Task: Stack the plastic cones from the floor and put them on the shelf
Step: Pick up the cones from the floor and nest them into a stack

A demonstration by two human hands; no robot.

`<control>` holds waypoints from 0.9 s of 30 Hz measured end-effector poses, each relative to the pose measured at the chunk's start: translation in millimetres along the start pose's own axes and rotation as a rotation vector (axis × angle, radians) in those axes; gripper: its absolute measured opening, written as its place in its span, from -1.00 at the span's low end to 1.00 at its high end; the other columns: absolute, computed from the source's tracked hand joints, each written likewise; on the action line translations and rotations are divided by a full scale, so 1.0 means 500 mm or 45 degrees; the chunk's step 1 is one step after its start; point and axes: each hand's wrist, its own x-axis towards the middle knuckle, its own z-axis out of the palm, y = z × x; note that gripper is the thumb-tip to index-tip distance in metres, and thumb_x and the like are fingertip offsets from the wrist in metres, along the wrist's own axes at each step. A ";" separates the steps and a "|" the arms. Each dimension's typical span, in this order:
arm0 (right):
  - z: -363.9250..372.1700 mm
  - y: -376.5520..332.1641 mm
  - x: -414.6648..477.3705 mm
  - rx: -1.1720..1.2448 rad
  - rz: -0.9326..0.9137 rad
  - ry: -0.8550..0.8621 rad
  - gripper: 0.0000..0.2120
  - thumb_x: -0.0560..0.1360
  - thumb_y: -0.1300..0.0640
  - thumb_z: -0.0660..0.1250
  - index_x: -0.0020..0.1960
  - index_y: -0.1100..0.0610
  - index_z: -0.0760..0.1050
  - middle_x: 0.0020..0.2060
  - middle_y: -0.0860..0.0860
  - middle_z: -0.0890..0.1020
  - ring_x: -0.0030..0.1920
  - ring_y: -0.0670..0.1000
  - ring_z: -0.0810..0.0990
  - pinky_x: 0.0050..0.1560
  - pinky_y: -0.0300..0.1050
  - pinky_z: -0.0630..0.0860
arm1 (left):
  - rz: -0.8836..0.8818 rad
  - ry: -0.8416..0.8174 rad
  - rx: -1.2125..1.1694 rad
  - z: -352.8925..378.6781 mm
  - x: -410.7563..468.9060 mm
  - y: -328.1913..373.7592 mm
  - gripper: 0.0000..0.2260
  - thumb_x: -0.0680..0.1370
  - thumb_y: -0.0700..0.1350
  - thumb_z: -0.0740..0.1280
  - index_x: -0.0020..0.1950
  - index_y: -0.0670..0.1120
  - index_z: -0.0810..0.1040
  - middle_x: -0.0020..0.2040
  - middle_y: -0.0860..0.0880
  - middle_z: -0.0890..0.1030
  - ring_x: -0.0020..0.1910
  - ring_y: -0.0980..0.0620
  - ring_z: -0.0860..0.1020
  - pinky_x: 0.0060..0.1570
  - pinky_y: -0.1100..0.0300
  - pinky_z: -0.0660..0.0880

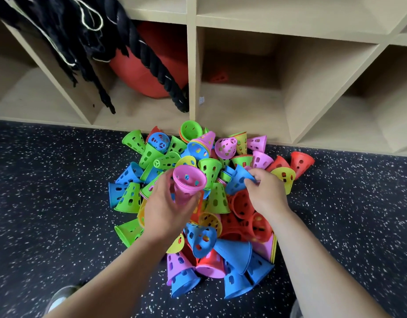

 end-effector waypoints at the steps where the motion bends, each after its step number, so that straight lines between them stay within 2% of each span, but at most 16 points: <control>1: 0.003 -0.002 -0.003 0.011 -0.017 0.041 -0.77 0.54 0.18 0.34 0.18 0.11 0.62 0.21 -0.07 0.66 0.09 0.00 0.64 0.10 -0.21 0.48 | 0.005 0.002 0.009 -0.002 0.003 -0.002 -0.45 0.40 0.07 0.57 0.33 0.05 0.46 0.06 0.10 0.62 0.01 0.06 0.60 -0.02 0.01 0.57; 4: 0.003 -0.031 -0.014 0.136 -0.077 0.248 -0.87 0.55 0.19 0.34 0.01 0.12 0.66 -0.09 0.02 0.73 -0.14 -0.05 0.63 -0.10 -0.22 0.44 | 0.027 0.010 0.031 -0.005 0.015 -0.002 -0.46 0.39 0.06 0.56 0.31 0.08 0.47 0.02 0.10 0.61 0.00 0.02 0.60 -0.03 -0.03 0.57; 6: -0.008 -0.069 -0.021 0.329 -0.201 0.375 -0.87 0.56 0.17 0.34 0.04 0.11 0.66 -0.12 0.01 0.72 -0.19 -0.16 0.59 -0.14 -0.30 0.45 | 0.040 0.012 0.043 -0.005 0.023 0.001 -0.46 0.38 0.06 0.56 0.30 0.08 0.48 0.02 0.10 0.61 0.00 0.02 0.60 -0.03 -0.02 0.56; 8: -0.019 -0.117 -0.031 0.448 -0.403 0.429 -0.85 0.56 0.17 0.34 0.07 0.13 0.66 -0.09 -0.02 0.69 -0.17 -0.16 0.60 -0.17 -0.38 0.48 | 0.045 0.005 0.044 -0.005 0.028 0.001 -0.43 0.37 0.06 0.57 0.33 0.08 0.48 0.04 0.11 0.60 0.01 0.04 0.59 -0.04 0.03 0.55; 10: -0.024 -0.160 -0.046 0.466 -0.607 0.392 -0.85 0.56 0.17 0.35 0.07 0.12 0.66 -0.10 -0.05 0.65 -0.16 -0.11 0.62 -0.24 -0.35 0.51 | 0.054 0.001 0.047 -0.006 0.029 0.000 -0.41 0.38 0.05 0.58 0.36 0.07 0.47 0.07 0.10 0.59 0.03 0.05 0.58 -0.03 0.07 0.53; 12: -0.024 -0.195 -0.063 0.404 -0.772 0.207 -0.82 0.54 0.11 0.37 0.09 0.08 0.68 -0.05 -0.10 0.63 -0.19 -0.11 0.62 -0.27 -0.31 0.50 | 0.079 0.006 0.042 -0.008 0.027 0.001 -0.39 0.39 0.05 0.58 0.38 0.05 0.46 0.11 0.09 0.59 0.06 0.07 0.57 0.00 0.12 0.50; 14: -0.018 -0.210 -0.077 0.294 -0.816 0.005 -0.73 0.50 -0.03 0.37 0.16 0.01 0.66 0.08 -0.14 0.63 -0.21 -0.10 0.63 -0.24 -0.28 0.51 | 0.101 0.020 0.021 -0.011 0.023 0.005 -0.39 0.40 0.04 0.58 0.39 0.02 0.46 0.14 0.09 0.59 0.07 0.08 0.56 -0.01 0.18 0.48; 15: -0.014 -0.208 -0.080 0.285 -0.805 -0.019 -0.70 0.50 -0.05 0.36 0.19 -0.01 0.65 0.13 -0.16 0.62 -0.22 -0.10 0.64 -0.21 -0.27 0.53 | 0.102 0.027 0.008 -0.012 0.022 0.006 -0.40 0.40 0.03 0.58 0.39 0.01 0.46 0.14 0.09 0.59 0.07 0.08 0.57 -0.01 0.18 0.48; 17: -0.017 -0.190 -0.079 0.409 -0.689 0.099 -0.75 0.53 0.01 0.34 0.18 -0.03 0.64 0.10 -0.18 0.62 -0.23 -0.14 0.66 -0.16 -0.23 0.58 | 0.089 0.032 -0.022 -0.015 0.021 0.006 -0.40 0.40 0.05 0.55 0.39 0.01 0.46 0.16 0.09 0.60 0.07 0.05 0.58 0.03 0.08 0.54; 20: -0.033 -0.137 -0.053 0.431 -0.303 0.338 -0.80 0.54 0.12 0.31 0.10 -0.01 0.65 -0.08 -0.17 0.65 -0.18 -0.10 0.66 0.00 -0.09 0.60 | 0.103 0.039 -0.059 -0.018 0.017 0.004 -0.42 0.39 0.08 0.48 0.38 0.04 0.44 0.18 0.11 0.60 0.10 0.03 0.60 0.04 -0.01 0.58; 24: -0.039 -0.038 -0.019 0.007 -0.027 0.183 -0.80 0.53 0.13 0.34 0.13 0.04 0.63 0.06 -0.01 0.68 -0.06 -0.01 0.62 -0.03 -0.20 0.44 | 0.124 0.047 -0.104 -0.014 0.008 0.003 -0.47 0.37 0.11 0.44 0.31 0.10 0.43 0.14 0.16 0.59 0.10 0.05 0.61 0.09 0.03 0.58; 27: -0.031 -0.005 -0.010 -0.091 0.018 0.050 -0.70 0.50 0.17 0.33 0.22 0.07 0.60 0.16 0.01 0.66 0.09 0.05 0.63 0.10 -0.15 0.49 | 0.140 0.040 -0.104 -0.006 0.011 -0.004 -0.49 0.38 0.05 0.49 0.28 0.03 0.45 0.12 0.10 0.58 0.08 0.03 0.59 0.11 0.11 0.54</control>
